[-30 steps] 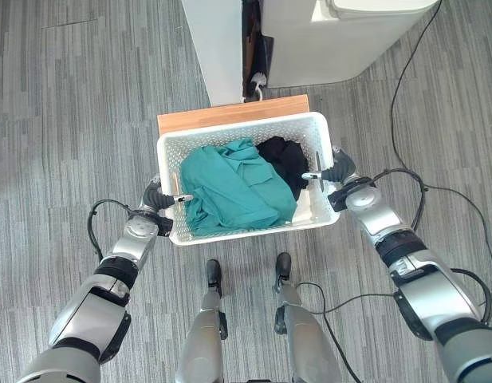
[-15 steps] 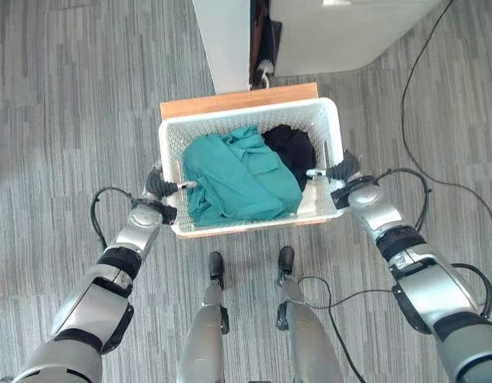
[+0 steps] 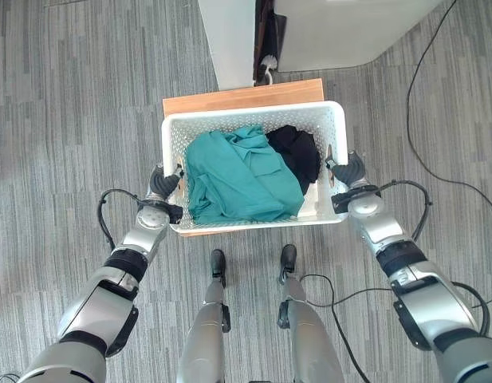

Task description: Grab the laundry basket,head to the washer,open it,put in the laundry and shut it.

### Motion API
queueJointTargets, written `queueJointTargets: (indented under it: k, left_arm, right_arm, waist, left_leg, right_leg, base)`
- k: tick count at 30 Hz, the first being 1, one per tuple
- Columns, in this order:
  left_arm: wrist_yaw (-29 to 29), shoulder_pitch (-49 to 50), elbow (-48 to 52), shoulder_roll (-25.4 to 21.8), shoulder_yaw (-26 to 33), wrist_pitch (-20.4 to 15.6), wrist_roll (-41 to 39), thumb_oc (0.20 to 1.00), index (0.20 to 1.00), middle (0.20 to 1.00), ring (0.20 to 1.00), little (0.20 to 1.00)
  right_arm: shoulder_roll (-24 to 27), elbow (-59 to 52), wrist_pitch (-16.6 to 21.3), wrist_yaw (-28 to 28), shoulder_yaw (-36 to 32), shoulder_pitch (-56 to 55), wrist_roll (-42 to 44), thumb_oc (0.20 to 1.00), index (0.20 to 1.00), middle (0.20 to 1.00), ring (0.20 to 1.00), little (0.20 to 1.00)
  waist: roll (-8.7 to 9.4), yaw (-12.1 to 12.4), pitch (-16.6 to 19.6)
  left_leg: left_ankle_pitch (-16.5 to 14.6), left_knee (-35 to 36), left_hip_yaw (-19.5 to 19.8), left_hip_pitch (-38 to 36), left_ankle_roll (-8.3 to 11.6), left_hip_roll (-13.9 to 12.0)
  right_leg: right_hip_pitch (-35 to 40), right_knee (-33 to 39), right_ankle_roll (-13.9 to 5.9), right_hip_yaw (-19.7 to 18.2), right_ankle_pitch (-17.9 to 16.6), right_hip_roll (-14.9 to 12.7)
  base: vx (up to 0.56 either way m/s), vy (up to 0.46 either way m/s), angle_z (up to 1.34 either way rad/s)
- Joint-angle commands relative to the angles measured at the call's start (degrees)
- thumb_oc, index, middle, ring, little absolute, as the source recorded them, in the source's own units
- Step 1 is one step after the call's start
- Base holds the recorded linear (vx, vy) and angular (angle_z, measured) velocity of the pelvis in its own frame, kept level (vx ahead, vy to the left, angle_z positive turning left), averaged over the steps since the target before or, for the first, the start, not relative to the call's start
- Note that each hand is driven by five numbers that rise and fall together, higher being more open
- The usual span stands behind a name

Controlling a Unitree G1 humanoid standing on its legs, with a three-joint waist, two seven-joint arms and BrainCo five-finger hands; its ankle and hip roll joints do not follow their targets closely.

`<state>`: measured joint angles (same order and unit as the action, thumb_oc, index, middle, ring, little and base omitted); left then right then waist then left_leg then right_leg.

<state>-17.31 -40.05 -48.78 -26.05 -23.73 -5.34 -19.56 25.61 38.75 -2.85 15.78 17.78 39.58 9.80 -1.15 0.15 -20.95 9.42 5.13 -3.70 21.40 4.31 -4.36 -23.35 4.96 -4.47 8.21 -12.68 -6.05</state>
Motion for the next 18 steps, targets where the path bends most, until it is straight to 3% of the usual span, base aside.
queueJointTargets:
  k: [1,7,9,11,14,18]
  left_arm:
    - [2.6,2.9,0.8,4.1,-0.8,-1.8,0.2,0.200,0.200,0.200,0.200,0.200]
    - [4.0,8.7,5.7,4.2,0.3,-0.8,4.5,0.200,0.200,0.200,0.200,0.200]
    - [4.0,10.7,8.0,4.1,2.3,-1.3,1.9,0.200,0.200,0.200,0.200,0.200]
    - [3.8,12.6,9.4,5.5,4.9,-2.6,-7.1,0.200,0.200,0.200,0.200,0.200]
    - [4.9,13.9,12.8,3.3,4.4,-1.5,0.6,0.200,0.200,0.200,0.200,0.200]
    - [6.7,17.9,17.0,4.1,6.8,-1.8,-5.5,0.200,0.200,0.200,0.200,0.200]
  right_arm:
    - [-2.4,-3.8,4.9,-2.8,-2.5,-2.4,3.0,0.200,0.200,0.200,0.200,0.200]
    - [-2.6,-5.9,5.1,-4.3,-4.9,-10.3,1.5,0.200,0.200,0.200,0.200,0.200]
    - [-2.2,-7.0,5.0,-4.5,-6.0,-12.4,0.7,0.200,0.200,0.200,0.200,0.200]
    - [-2.0,-6.8,5.0,-4.5,-7.2,-14.2,1.7,0.200,0.200,0.200,0.200,0.200]
    - [-2.1,-5.9,5.4,-5.0,-9.2,-16.8,2.1,0.200,0.200,0.200,0.200,0.200]
    - [-2.7,-8.4,5.0,-6.6,-10.4,-20.8,3.6,0.200,0.200,0.200,0.200,0.200]
  waist:
    - [-0.08,-0.3,0.6]
    - [-0.39,-0.1,1.7]
    - [-0.49,0.0,2.5]
    - [-0.75,0.1,3.5]
    - [-0.93,0.1,5.0]
    - [-1.47,0.1,7.0]
  left_leg:
    - [-2.5,-0.2,3.2,-3.2,-0.01,0.4]
    - [-3.7,-1.3,2.8,-6.7,-0.50,0.2]
    - [-4.1,-1.6,2.8,-7.5,-0.59,0.2]
    - [-4.4,-2.0,3.1,-8.5,-0.53,0.1]
    - [-4.7,-1.8,3.3,-10.2,-0.51,0.1]
    - [-4.9,-1.6,3.5,-11.7,-0.76,0.3]
  right_leg:
    - [4.7,-0.6,-6.82,-3.3,4.0,-6.2]
    - [7.7,-2.2,-6.44,-3.2,5.9,-6.2]
    - [8.9,-2.4,-6.42,-2.9,6.4,-6.3]
    - [10.1,-3.0,-6.23,-2.4,7.1,-6.5]
    - [11.8,-3.4,-6.13,-1.9,8.1,-6.5]
    - [12.9,-5.2,-5.91,-1.3,9.7,-6.4]
  base:
    - [0.00,0.000,0.00]
    - [0.00,0.000,0.00]
    - [0.00,0.000,0.00]
    - [0.03,-0.030,0.00]
    - [0.01,-0.006,0.04]
    - [0.00,-0.018,0.03]
